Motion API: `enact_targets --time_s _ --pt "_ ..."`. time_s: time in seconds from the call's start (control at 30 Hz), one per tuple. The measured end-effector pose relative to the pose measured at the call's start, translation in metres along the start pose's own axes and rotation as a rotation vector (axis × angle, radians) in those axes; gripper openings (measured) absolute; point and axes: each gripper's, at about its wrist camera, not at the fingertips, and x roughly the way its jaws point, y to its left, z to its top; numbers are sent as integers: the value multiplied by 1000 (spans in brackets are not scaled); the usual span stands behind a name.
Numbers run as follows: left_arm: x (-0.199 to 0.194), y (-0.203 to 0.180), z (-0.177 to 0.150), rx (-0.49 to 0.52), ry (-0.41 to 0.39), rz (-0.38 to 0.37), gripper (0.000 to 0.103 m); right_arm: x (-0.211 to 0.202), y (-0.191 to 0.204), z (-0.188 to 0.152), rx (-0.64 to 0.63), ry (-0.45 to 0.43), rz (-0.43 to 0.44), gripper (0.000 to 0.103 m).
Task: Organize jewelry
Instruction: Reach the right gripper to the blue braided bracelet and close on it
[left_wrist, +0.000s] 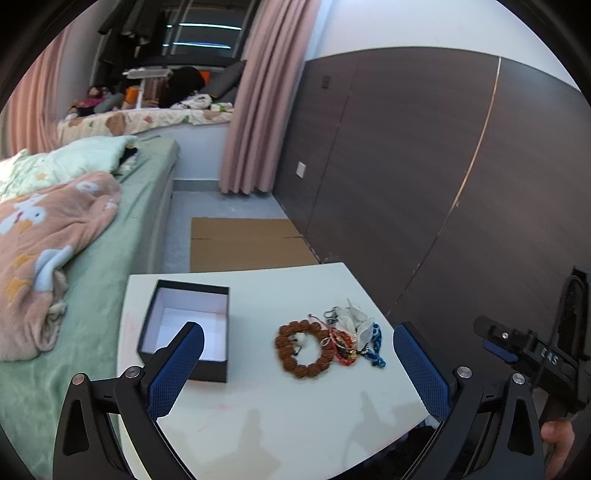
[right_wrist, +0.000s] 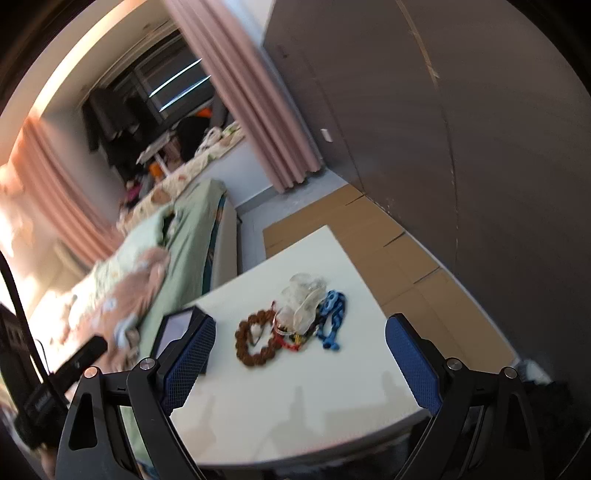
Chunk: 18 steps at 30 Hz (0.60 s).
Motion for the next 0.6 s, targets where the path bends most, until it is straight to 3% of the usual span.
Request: enact_targets --time_s 0.27,0.43,0.6 --pt "44 -13 13 29 99 -66 82 20 -25 17 147 36 7 94" --pt "75 -27 16 66 170 -103 80 30 -41 20 232 61 10 94" --pt "109 -48 9 120 253 -151 74 34 -50 19 257 82 -44 94"
